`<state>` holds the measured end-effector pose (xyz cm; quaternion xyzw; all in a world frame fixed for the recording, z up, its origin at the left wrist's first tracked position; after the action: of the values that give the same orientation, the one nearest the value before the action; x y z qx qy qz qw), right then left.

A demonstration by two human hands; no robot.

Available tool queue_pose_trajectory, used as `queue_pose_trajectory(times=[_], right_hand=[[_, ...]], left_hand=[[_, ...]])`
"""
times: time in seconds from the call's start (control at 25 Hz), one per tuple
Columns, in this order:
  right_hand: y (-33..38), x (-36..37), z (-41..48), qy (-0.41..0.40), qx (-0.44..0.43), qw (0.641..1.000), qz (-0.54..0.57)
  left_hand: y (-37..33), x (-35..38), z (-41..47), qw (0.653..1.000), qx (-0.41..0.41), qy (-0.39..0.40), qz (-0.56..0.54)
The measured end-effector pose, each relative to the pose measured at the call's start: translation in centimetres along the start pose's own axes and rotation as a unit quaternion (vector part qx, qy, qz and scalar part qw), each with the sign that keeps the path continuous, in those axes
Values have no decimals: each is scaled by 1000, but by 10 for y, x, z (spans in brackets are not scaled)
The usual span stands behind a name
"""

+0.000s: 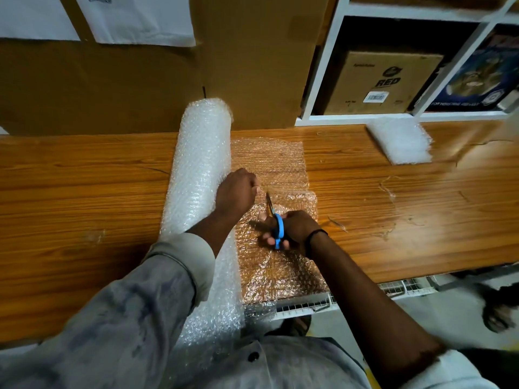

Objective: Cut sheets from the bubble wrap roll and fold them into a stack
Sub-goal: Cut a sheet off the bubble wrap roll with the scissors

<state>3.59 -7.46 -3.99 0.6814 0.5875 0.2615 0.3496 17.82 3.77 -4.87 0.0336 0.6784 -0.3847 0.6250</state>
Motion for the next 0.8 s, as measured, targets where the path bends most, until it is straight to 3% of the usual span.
queue_pose_trajectory(times=[0.2,0.48,0.64,0.8], right_hand=[[1,1,-14,9,3,999,36],[-2,6,-37,86,2,993,78],[-3,10,-45,70,-45,996,11],[4,10,-51,65,-2,998,-4]], left_hand=[[3,5,1,1000,4,-11,6],[5,7,0,999,19,-24,14],[6,9,1,999,19,-24,19],[7,11,-1,999,26,-26,35]])
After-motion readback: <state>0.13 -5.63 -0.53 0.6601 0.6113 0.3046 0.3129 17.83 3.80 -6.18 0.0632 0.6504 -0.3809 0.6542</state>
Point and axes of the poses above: each hand's wrist, its own z-axis towards the middle knuckle, its own x-axis out of the palm, y = z × x, the point moved 1 cm from there along z, towards the middle knuckle, and after that the axes turned 6 degrees about y, right-handed, at the moved point
